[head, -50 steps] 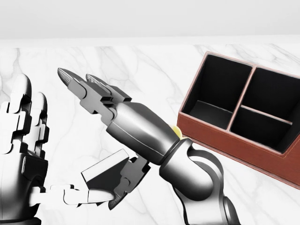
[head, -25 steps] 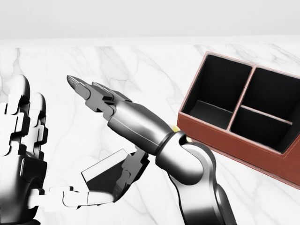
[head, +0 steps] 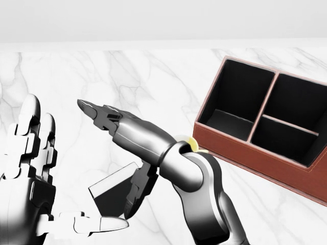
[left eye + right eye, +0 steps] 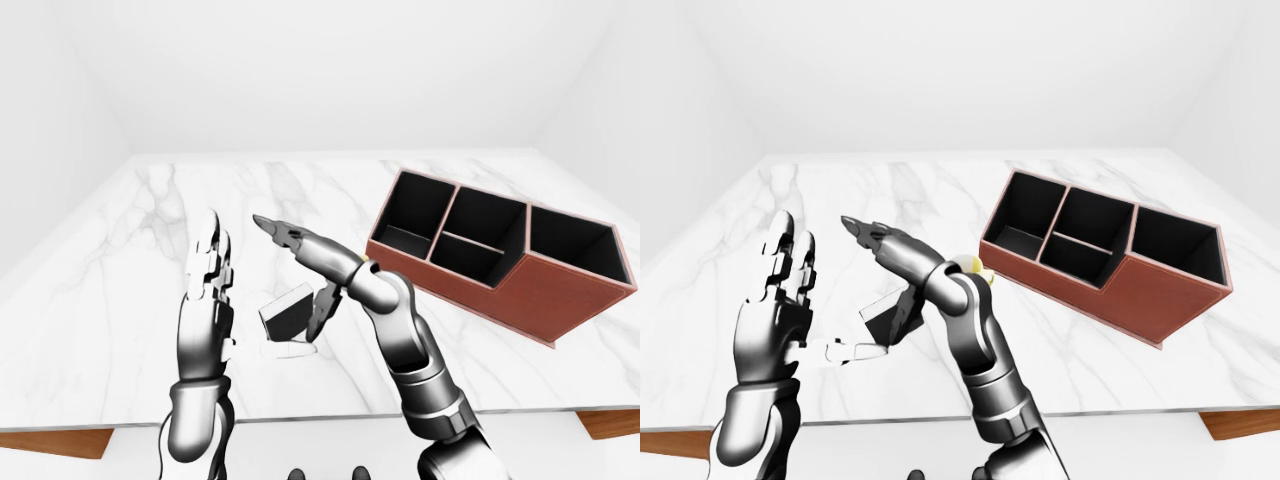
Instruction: Pick up the book and place it in the caddy.
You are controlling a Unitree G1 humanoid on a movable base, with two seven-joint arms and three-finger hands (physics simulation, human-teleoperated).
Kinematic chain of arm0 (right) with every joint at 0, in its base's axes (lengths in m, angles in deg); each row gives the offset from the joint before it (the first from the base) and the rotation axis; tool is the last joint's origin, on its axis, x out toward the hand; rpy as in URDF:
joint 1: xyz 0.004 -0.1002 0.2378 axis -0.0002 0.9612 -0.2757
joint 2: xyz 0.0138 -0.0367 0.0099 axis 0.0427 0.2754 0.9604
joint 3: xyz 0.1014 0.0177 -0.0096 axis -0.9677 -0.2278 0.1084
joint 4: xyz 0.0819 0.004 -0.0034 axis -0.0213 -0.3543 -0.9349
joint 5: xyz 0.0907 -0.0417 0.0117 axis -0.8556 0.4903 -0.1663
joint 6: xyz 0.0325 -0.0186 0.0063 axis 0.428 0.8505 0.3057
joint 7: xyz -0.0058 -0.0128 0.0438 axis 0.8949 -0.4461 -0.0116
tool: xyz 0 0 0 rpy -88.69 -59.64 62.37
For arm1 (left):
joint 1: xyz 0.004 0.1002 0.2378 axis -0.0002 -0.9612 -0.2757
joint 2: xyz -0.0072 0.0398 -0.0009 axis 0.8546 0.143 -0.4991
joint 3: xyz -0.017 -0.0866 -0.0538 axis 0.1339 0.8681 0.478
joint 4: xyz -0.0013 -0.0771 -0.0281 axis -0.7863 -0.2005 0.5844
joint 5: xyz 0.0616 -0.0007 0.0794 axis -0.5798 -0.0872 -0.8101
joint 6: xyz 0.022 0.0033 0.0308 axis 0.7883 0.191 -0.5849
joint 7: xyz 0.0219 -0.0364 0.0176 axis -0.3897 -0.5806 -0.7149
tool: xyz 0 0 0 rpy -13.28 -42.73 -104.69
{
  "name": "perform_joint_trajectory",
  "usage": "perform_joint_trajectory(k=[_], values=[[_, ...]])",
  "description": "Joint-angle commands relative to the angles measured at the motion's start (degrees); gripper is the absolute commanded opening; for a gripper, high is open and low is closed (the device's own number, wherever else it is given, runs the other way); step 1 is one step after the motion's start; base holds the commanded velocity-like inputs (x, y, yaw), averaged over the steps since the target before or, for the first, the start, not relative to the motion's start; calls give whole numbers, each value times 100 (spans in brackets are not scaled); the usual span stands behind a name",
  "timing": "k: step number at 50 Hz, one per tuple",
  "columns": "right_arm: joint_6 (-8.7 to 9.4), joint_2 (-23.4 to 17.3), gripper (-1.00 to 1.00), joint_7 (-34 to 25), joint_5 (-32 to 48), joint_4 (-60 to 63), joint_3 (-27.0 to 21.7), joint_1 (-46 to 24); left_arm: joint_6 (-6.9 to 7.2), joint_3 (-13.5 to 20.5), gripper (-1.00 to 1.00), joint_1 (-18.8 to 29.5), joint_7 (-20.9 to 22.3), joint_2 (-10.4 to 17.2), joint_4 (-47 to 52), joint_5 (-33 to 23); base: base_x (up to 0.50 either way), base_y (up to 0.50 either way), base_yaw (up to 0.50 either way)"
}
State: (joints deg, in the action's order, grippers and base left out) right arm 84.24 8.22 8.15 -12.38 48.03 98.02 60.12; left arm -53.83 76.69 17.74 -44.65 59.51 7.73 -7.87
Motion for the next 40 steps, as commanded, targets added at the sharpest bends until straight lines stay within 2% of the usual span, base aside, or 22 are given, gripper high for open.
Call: perform_joint_trajectory(k=[1, 10, 13, 16, 21, 22, 23, 27, 28, 35, 37, 38, 39, 40], values=[[0, 102, 100, 0, 142, -647, -63, -246, 0, -93, 100, -168, -59, 53, 106, -15, 0, 0, 0], [0, 135, 100, 0, 87, -1283, -159, -516, 0, -56, 100, -19, 1, 45, 37, 35, 0, 0, 0], [0, 104, 100, 111, -88, -1978, -305, -820, -3, -76, 100, -127, -46, 32, -76, 16, 0, 0, 0], [0, 94, 100, 196, -160, -2198, -316, -884, -97, -124, 100, -197, -94, 36, -112, -2, 0, 0, 0], [0, 90, 100, 200, -168, -2201, -310, -887, -98, -129, 100, -197, -104, 45, -113, 2, 0, 0, 0], [0, 64, 100, 297, -186, -2480, -326, -969, -222, -239, 100, -518, -140, 67, 104, -29, 0, 0, 0], [0, 60, 100, 320, -191, -2548, -331, -980, -289, -284, 100, -647, -173, 100, 184, -35, 0, 0, 0], [0, 59, 100, 387, -205, -2684, -347, -999, -395, -334, 100, -756, -239, 155, 191, -9, 0, 0, 0], [0, 63, 100, 427, -217, -2754, -355, -1008, -464, -369, 100, -806, -266, 174, 170, -11, 0, 0, 0], [0, 90, 100, 450, -191, -2796, -326, -1003, -584, -433, 100, -946, -322, 277, 244, 24, 0, 0, 0], [0, 86, 100, 427, -166, -2774, -316, -998, -576, -447, 100, -948, -331, 290, 262, 17, 0, 0, 0], [0, 81, 100, 423, -169, -2812, -325, -1016, -518, -424, 100, -884, -325, 287, 251, 32, 0, 0, 0], [0, 67, 100, 454, -195, -2955, -355, -1079, -403, -332, 100, -713, -301, 264, 180, 85, 0, 0, 0], [0, 67, 100, 458, -197, -2969, -358, -1085, -395, -324, 100, -702, -295, 259, 176, 86, 0, 0, 0]])
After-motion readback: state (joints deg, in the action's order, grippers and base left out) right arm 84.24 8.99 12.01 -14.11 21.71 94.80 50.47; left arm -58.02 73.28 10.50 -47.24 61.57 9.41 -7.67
